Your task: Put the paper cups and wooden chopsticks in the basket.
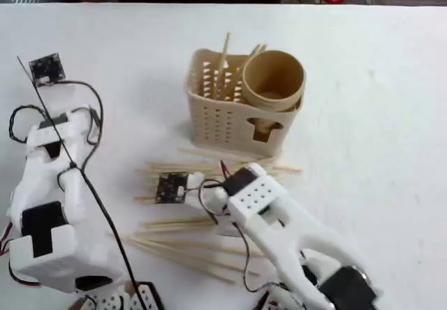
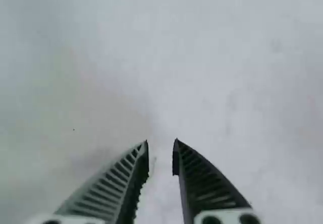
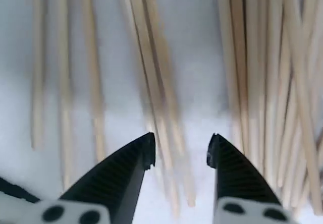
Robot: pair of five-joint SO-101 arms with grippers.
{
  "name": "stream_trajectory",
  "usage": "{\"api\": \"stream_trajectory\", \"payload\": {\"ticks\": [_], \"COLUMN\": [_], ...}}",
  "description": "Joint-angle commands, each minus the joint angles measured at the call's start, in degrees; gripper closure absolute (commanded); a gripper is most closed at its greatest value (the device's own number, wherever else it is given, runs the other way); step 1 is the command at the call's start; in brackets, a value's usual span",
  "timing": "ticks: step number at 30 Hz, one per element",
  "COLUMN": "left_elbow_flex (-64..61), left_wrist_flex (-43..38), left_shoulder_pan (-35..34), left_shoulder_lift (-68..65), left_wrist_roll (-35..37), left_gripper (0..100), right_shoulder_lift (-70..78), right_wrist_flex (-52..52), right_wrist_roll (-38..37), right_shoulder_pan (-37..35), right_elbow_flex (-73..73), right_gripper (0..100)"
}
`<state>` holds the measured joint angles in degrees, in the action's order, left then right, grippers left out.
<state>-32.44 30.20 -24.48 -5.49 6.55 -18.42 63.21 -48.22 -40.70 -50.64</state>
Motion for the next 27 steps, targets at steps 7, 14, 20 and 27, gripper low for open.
{"api": "stream_trajectory", "payload": {"ticks": [7,14,20,27], "left_elbow_flex": [3.0,2.9,2.7,2.8], "left_wrist_flex": [-0.6,-0.6,-0.6,-0.6], "left_shoulder_pan": [-0.5,-0.5,-0.5,-0.5], "left_shoulder_lift": [0.4,0.4,0.4,0.4], "left_wrist_roll": [0.6,0.6,0.6,0.6], "left_gripper": [90,90,90,90], "right_shoulder_lift": [7.7,12.3,11.4,1.3], "right_wrist_flex": [-7.3,-9.5,-9.9,-8.1], "right_wrist_roll": [-2.3,-2.3,0.3,3.3], "right_shoulder_pan": [-0.5,-0.5,1.8,7.1], "right_elbow_flex": [1.9,2.3,2.3,1.8], "right_gripper": [75.2,95.7,98.2,98.2]}}
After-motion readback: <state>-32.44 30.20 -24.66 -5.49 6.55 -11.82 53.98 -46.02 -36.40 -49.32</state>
